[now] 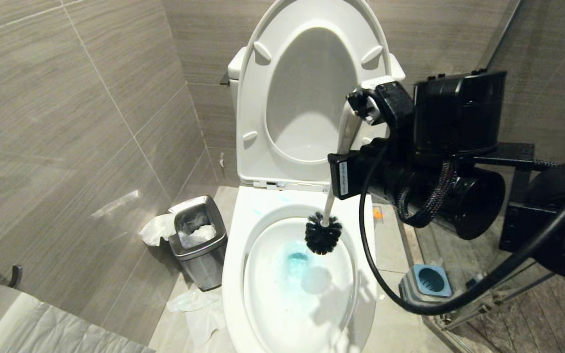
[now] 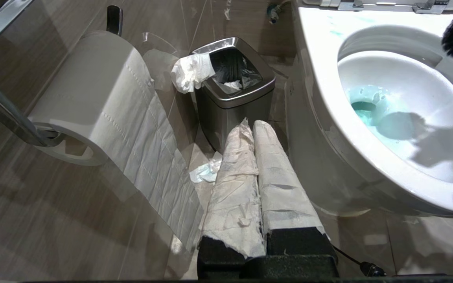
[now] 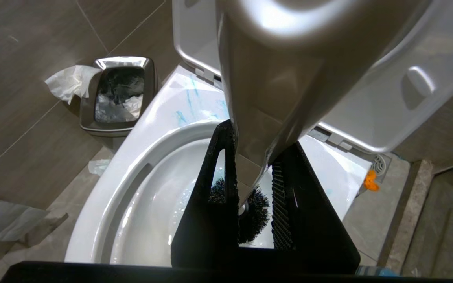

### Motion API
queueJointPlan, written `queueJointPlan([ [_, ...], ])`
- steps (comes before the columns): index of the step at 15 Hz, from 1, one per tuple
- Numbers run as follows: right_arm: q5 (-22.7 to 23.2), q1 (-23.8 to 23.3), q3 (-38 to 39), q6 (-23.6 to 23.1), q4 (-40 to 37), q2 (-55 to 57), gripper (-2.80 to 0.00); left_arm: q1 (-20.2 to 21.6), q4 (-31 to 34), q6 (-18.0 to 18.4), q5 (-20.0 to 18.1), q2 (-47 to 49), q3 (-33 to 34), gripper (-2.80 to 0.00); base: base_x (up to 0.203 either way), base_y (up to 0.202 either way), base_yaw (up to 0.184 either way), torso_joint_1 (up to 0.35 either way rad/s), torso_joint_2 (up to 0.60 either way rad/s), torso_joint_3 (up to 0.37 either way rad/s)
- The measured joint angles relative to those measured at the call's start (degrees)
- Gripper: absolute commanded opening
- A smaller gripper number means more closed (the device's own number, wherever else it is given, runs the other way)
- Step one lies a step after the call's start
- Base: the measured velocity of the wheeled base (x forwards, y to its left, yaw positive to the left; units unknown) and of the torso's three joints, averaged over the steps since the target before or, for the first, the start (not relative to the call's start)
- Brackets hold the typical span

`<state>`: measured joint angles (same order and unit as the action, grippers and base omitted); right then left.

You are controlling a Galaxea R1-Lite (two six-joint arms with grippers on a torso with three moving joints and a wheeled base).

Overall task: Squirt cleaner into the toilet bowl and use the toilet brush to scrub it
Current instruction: Scrub the toilet bowl, then put the toilet brush back

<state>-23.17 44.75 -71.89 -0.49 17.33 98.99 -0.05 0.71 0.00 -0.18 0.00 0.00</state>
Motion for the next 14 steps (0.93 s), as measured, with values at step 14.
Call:
queueJointPlan([
  [14, 2.93, -20.3, 2.44, -0.49, -10.33, -14.65, -2.8, 0.0, 0.0, 0.0, 0.02, 0.0, 0.0, -2.8, 0.0, 0.0, 0.0, 0.0, 0.0, 0.0],
])
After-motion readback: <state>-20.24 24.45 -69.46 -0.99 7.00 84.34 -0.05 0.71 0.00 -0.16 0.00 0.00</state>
